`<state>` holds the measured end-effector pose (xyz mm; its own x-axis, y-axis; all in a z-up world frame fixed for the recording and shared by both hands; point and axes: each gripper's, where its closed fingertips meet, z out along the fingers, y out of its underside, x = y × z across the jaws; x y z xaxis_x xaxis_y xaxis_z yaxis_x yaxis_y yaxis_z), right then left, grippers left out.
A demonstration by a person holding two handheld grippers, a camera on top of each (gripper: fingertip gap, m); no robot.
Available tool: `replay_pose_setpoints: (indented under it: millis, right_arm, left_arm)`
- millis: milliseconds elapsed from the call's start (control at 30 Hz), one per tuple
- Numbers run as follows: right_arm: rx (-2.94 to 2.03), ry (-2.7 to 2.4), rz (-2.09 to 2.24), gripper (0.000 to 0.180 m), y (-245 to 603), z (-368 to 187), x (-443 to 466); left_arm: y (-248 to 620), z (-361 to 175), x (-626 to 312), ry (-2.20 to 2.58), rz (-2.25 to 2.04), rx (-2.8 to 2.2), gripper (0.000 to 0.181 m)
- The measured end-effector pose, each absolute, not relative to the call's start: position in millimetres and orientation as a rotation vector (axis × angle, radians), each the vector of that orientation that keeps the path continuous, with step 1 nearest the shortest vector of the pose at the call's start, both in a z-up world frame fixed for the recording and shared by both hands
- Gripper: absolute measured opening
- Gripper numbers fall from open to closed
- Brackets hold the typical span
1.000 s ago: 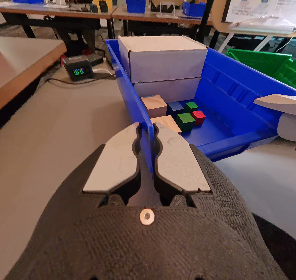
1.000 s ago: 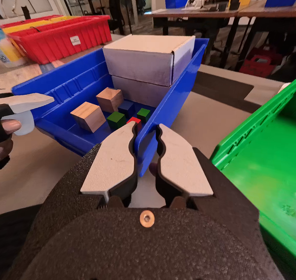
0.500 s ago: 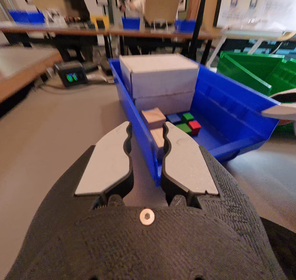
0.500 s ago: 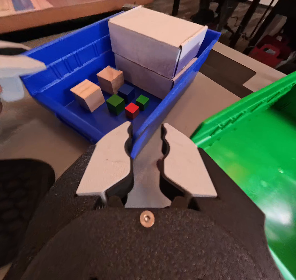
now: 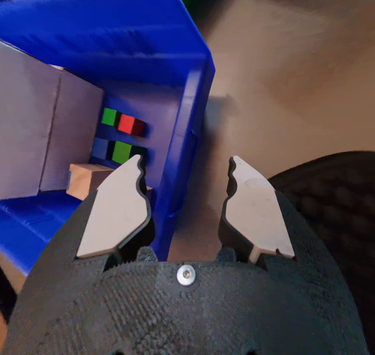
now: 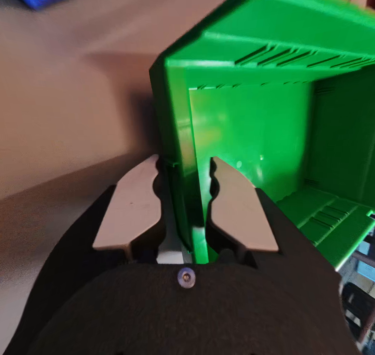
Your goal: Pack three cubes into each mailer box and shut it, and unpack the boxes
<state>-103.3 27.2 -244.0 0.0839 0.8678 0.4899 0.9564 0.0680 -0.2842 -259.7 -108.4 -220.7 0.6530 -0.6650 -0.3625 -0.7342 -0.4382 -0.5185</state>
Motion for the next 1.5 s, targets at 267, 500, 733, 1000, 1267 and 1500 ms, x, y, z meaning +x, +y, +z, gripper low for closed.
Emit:
replay_pose_setpoints:
  millis: [267,500,733,1000,1267,1500]
  right_arm:
    - [-1.760,-1.794,-0.148,0.034,5,-248,-55]
    - [-1.809,-1.710,-0.186,0.034,-4,-248,34]
    - [-1.863,-1.614,-0.267,0.033,22,-248,105]
    - [-1.906,-1.586,-0.316,0.033,62,-248,155]
    - [-1.809,-1.717,-0.354,0.031,94,-249,172]
    - [-1.800,-1.748,-0.341,0.030,121,-249,177]
  left_arm:
    - [-90,-251,-271,1.249,0.269,-2.249,0.033]
    - [-74,-251,-267,1.268,0.268,-2.244,0.031]
    - [-50,-251,-269,1.250,0.286,-2.228,0.031]
    - [-27,-251,-278,1.248,0.265,-2.245,0.031]
    - [-17,-251,-282,1.250,0.259,-2.249,0.032]
    - [-7,-251,-285,1.246,0.260,-2.253,0.032]
